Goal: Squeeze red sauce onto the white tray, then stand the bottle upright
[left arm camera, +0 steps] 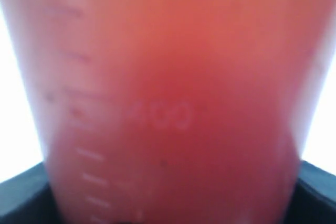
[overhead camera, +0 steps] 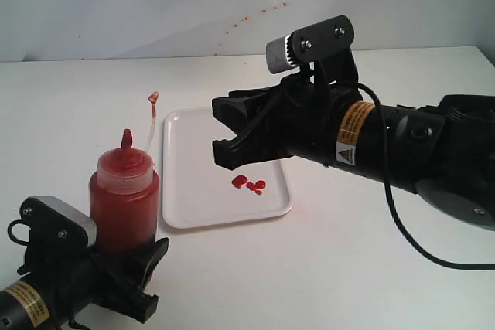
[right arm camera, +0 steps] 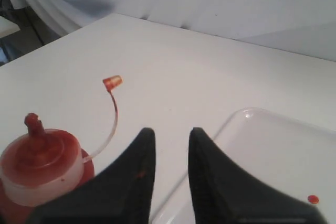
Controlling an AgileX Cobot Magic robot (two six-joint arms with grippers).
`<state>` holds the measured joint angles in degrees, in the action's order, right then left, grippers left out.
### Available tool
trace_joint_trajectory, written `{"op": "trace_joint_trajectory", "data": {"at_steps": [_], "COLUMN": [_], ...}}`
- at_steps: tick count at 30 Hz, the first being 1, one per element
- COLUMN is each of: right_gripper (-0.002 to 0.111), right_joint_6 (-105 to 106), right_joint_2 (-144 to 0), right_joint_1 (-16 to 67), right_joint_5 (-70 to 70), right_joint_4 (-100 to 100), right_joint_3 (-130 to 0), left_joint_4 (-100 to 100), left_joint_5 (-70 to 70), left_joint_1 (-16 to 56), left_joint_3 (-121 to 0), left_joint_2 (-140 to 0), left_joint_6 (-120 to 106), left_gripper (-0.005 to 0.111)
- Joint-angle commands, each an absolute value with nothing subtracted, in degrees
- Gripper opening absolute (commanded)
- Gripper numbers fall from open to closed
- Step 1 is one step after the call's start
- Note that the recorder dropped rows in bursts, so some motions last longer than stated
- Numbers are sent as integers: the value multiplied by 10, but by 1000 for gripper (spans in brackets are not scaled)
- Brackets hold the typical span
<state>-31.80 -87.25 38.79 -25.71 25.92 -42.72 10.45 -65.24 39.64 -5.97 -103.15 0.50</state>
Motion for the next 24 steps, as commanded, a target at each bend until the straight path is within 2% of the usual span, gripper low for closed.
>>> {"op": "trace_joint_trajectory", "data": {"at_steps": [1, 3, 5, 7, 9, 11, 12, 14, 17, 24], "right_gripper": [14, 15, 23, 40, 66, 88, 95, 99, 96, 94], "right_joint_6": [-287, -270, -277, -287, -320, -350, -367, -416, -459, -458], "right_joint_2": [-883, -890, -899, -915, -929, -937, -940, -942, -944, -950], "right_joint_1": [389, 389, 389, 389, 389, 389, 389, 392, 409, 451], "right_joint_5": [-259, -247, -232, -225, -226, -238, -245, -284, -328, -328], "right_joint_4": [266, 264, 259, 259, 261, 289, 327, 412, 494, 449], "right_joint_3": [-425, -425, -425, -425, -425, -425, -425, -425, -425, -426], "left_joint_4": [101, 101, 101, 101, 101, 101, 101, 101, 101, 101], "left_joint_5": [-700, -700, -700, -700, -700, -700, -700, -700, -700, -700], "left_joint_1": [399, 399, 399, 399, 399, 399, 399, 399, 399, 399], "left_joint_3": [-69, -70, -70, -70, -70, -70, -70, -70, -70, -70], "left_joint_2": [-1034, -1034, -1034, -1034, -1034, -1034, -1034, -1034, -1034, -1034], "left_joint_6": [15, 15, 15, 15, 15, 15, 15, 15, 15, 15], "left_gripper": [0, 0, 0, 0, 0, 0, 0, 0, 0, 0]}}
